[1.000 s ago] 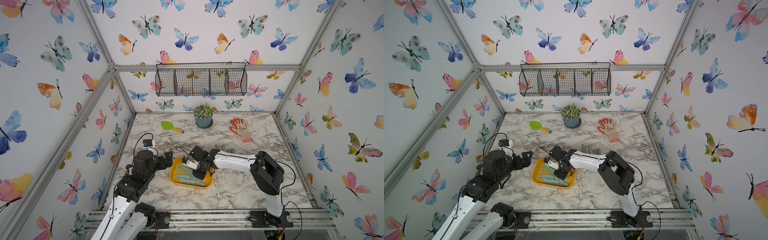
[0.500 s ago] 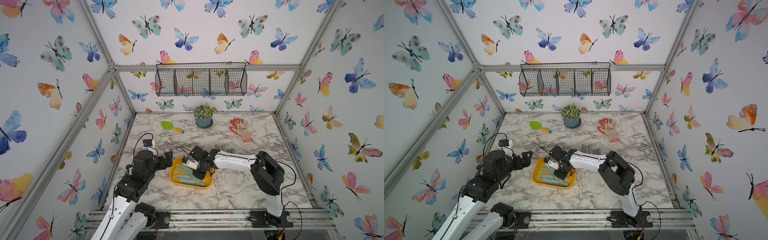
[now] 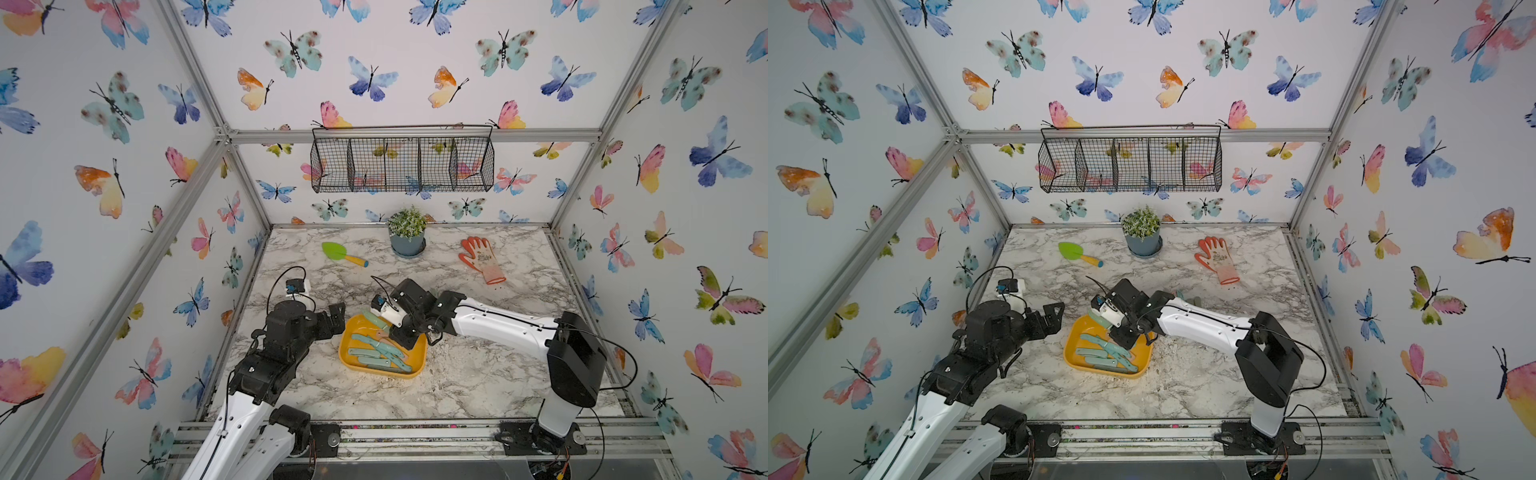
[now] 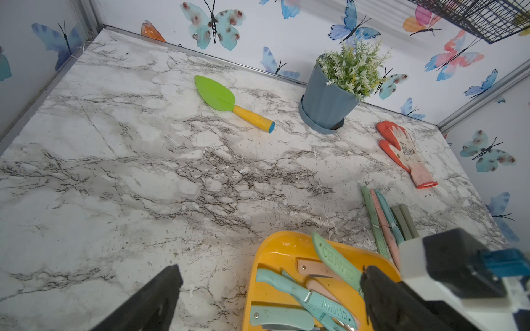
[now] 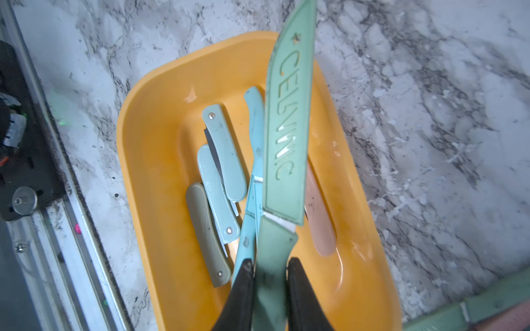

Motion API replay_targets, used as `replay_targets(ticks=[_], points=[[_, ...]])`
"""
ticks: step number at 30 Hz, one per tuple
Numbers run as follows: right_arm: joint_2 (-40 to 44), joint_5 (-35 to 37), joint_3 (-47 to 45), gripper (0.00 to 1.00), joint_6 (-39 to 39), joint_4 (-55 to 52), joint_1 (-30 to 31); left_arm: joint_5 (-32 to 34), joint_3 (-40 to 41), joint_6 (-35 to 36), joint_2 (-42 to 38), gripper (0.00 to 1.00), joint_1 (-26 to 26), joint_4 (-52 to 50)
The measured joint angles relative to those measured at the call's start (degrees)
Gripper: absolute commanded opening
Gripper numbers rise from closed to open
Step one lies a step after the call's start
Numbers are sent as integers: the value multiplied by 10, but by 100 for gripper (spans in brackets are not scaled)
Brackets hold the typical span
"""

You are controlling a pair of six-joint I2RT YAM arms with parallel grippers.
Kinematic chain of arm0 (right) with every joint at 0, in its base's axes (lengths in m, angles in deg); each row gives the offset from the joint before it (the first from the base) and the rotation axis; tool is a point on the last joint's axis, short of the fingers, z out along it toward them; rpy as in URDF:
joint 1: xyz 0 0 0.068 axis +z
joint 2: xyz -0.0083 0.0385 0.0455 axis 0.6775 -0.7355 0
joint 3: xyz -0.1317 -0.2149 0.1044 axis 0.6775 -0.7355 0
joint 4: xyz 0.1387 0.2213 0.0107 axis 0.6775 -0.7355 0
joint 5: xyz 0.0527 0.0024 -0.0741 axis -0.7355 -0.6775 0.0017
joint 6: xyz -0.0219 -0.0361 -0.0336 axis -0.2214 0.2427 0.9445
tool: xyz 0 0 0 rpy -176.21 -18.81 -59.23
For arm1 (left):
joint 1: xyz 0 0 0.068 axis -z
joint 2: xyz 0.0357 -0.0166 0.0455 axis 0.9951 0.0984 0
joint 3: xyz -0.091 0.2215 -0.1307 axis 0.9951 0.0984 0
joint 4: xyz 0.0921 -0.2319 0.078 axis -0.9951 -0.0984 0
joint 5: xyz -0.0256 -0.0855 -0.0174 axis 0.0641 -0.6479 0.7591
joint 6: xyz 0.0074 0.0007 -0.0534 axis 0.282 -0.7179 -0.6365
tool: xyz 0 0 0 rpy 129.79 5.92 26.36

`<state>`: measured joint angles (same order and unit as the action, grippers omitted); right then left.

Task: Take the fruit knife out of the storage box
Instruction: Pick up the fruit knife from the storage box, then place the fruit knife at the center of the board.

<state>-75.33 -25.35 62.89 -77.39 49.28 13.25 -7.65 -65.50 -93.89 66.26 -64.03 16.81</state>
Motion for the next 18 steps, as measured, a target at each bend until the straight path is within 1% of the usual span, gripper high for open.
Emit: replay_targets(ticks=[2, 5, 9, 14, 18], points=[[33, 6, -21, 15, -18, 7, -30, -16, 0, 4, 0, 99, 0, 2], [81, 19, -57, 16, -45, 22, -92, -51, 4, 14, 0, 98, 0, 13], [125, 27, -120, 15, -77, 43, -189, -99, 9, 26, 13, 98, 6, 23], [137, 29, -199, 15, -97, 55, -298, -129, 9, 32, 37, 98, 16, 25], [130, 30, -219, 14, -99, 51, -344, -137, 9, 34, 40, 98, 16, 26]])
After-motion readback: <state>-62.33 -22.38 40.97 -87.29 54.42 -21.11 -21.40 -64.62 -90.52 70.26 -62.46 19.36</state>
